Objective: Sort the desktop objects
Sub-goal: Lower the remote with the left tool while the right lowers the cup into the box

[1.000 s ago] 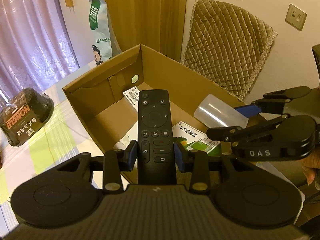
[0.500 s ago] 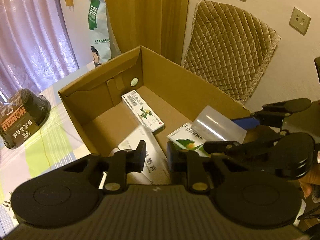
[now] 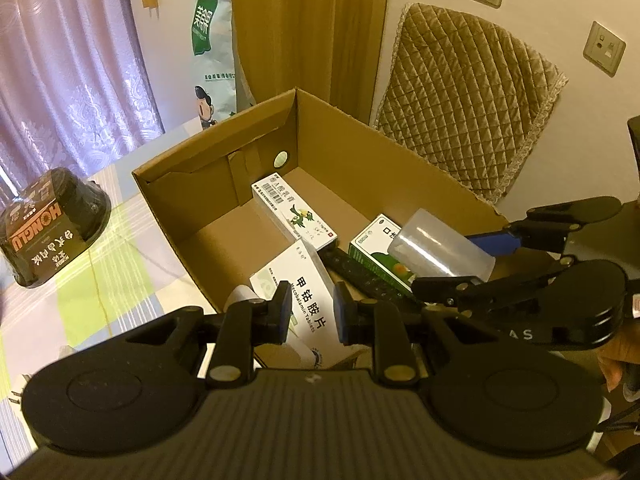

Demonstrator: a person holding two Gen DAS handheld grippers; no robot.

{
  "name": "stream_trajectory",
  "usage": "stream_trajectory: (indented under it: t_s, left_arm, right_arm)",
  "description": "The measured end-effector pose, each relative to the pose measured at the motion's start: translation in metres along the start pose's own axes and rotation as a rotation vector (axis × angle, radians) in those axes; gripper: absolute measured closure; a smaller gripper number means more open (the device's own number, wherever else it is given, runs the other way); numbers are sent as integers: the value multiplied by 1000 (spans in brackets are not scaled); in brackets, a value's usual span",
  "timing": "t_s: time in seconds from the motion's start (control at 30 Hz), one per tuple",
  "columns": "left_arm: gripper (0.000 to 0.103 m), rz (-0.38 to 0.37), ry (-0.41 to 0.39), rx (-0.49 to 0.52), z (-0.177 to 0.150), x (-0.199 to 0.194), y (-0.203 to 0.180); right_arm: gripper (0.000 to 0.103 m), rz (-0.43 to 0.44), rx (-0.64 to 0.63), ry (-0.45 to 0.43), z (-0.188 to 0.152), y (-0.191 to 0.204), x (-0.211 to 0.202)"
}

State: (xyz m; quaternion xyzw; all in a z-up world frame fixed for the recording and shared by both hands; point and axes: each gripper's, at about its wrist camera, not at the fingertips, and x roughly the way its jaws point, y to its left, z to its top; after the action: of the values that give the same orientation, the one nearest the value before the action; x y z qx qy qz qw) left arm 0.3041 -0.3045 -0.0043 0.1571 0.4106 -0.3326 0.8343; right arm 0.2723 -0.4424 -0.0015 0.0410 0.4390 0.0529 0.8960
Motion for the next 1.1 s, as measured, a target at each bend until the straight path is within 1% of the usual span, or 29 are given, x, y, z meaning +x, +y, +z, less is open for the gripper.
stream_trajectory:
  t_s: [0.3, 0.37, 0.43, 0.47, 0.67, 0.87, 1.1]
  left_arm:
    - [84, 0, -7, 0, 1, -4, 0]
    - [81, 2, -10, -1, 0, -5, 1]
    - [72, 4, -13, -3, -1, -7, 1]
    - [72, 5, -14, -4, -1, -7, 2]
    - [72, 10, -22, -18, -5, -14, 6]
    - [70, 18, -32, -40, -16, -26, 13]
    - [69, 40, -49, -69, -31, -47, 33]
  right_arm:
    - [49, -1, 2, -2, 2, 0, 0]
    - [49, 2, 2, 0, 2, 0, 0]
    - [49, 2, 1, 5, 2, 0, 0]
    - [49, 6, 2, 6, 2, 0, 0]
    - [49, 2, -2, 6, -1, 3, -3]
    - [49, 2, 18, -4, -4, 4, -10]
    - [48, 5, 2, -16, -4, 21, -21]
